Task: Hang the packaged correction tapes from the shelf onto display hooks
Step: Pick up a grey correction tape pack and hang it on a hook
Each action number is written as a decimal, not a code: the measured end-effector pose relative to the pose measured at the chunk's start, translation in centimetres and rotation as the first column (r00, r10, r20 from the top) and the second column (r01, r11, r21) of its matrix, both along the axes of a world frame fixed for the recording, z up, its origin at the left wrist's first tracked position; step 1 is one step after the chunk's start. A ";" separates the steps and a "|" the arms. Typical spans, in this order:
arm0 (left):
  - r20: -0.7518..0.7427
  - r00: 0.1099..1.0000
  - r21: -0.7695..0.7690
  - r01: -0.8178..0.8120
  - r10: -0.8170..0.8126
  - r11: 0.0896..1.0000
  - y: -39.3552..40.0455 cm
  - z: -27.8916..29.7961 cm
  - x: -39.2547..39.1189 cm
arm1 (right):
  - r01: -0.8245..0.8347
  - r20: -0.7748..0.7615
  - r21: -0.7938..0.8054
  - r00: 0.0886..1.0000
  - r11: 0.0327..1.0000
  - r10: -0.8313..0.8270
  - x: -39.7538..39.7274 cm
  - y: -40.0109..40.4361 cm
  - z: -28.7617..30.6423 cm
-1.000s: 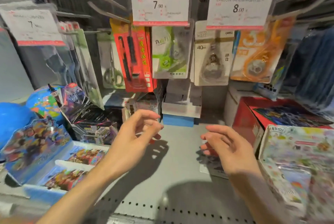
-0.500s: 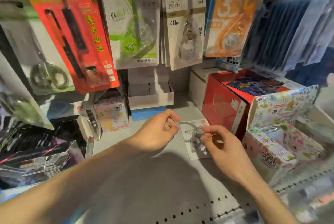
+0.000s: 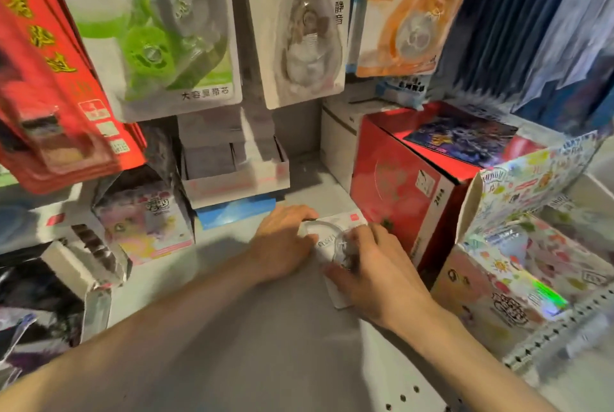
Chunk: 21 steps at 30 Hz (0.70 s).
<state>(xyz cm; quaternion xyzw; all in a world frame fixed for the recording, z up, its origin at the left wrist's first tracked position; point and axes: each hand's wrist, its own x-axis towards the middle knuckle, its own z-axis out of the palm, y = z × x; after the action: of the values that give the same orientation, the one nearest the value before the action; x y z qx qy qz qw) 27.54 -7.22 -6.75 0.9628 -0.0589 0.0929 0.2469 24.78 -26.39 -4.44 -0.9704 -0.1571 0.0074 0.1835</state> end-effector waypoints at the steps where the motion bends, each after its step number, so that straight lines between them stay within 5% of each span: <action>1: 0.027 1.000 -0.010 -0.004 0.004 1.000 0.0 -0.1 0.1 | 0.005 0.007 -0.005 1.000 1.000 -0.005 0.2 0.1 0.1; 8: 0.079 0.997 -0.185 -0.003 0.018 0.983 0.0 0.3 -0.2 | -0.003 0.039 0.087 0.999 0.996 0.000 0.5 0.2 0.2; 13: -0.023 0.994 -0.345 -0.106 0.104 0.933 0.0 1.1 -0.4 | -0.041 0.065 0.237 0.998 0.971 0.026 0.8 -0.2 0.2; 16: -0.140 0.980 -0.537 -0.194 0.140 0.821 0.0 2.0 -0.7 | -0.077 0.155 0.295 0.987 0.952 0.032 0.7 -0.4 0.1; 21: -0.325 0.946 -0.821 -0.285 0.005 0.494 -0.3 4.3 -2.3 | -0.183 0.250 0.380 0.964 0.907 0.089 0.4 -0.5 0.3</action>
<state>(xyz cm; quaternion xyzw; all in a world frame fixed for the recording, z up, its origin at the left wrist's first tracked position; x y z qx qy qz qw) 25.27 -7.48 -2.43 0.7168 0.1127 -0.0065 0.6881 25.15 -26.89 -4.13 -0.8933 -0.2429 -0.1228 0.3578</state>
